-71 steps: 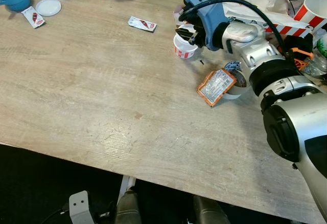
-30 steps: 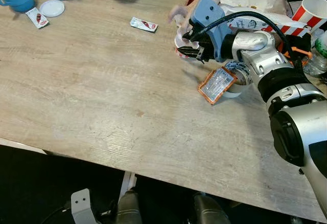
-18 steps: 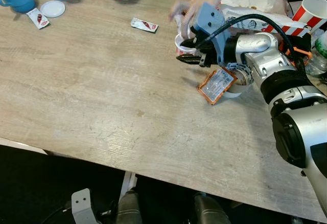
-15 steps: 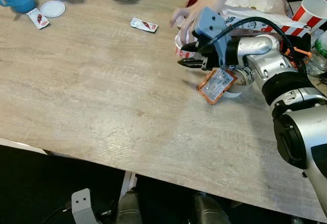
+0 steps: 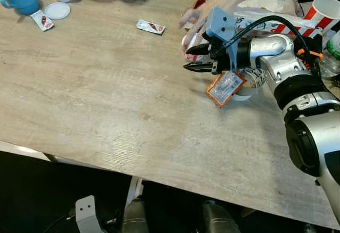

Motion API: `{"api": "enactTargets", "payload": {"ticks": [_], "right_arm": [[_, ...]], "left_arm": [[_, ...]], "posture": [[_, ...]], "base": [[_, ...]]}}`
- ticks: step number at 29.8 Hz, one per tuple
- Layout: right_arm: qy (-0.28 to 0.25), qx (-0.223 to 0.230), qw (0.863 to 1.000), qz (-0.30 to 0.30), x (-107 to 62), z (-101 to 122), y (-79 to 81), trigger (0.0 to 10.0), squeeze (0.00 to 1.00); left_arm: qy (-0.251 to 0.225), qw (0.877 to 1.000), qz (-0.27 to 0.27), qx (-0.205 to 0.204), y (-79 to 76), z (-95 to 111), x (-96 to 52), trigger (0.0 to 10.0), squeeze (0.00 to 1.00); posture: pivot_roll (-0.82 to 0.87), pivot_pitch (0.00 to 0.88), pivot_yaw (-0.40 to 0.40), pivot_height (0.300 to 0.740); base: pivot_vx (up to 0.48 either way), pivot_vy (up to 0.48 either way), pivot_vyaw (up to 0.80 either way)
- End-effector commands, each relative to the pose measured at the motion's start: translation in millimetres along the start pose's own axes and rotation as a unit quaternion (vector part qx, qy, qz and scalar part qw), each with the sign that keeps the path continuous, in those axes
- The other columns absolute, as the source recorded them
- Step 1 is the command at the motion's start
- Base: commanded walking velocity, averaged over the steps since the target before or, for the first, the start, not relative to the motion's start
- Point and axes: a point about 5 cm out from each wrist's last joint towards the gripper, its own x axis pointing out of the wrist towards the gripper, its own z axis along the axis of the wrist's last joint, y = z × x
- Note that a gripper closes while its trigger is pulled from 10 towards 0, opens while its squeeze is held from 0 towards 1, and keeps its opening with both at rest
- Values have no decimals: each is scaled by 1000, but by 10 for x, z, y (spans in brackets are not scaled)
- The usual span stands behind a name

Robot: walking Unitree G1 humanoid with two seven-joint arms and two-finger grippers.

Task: Restocking fridge

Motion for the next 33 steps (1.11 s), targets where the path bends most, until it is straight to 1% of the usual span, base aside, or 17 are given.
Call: {"api": "enactTargets", "payload": {"ticks": [1,10,21,33], "right_arm": [[-16,10,1000,-10,5,-34,14,10000,0],[-38,30,998,-30,42,-119,59,10000,0],[-39,40,998,-35,66,-184,95,10000,0],[-41,44,997,-38,95,-197,117,10000,0]], "left_arm": [[66,998,-21,8,-95,-295,-73,10000,0],[74,997,-14,9,-67,-312,-84,10000,0],[79,997,-10,10,-47,-327,-94,10000,0],[81,997,-9,12,-44,-328,-94,10000,0]], "posture": [[-23,234,-57,740],[-26,222,-52,740],[-24,215,-50,740],[-20,200,-48,740]], "base": [[0,0,0],[0,0,0],[0,0,0],[0,0,0]]}}
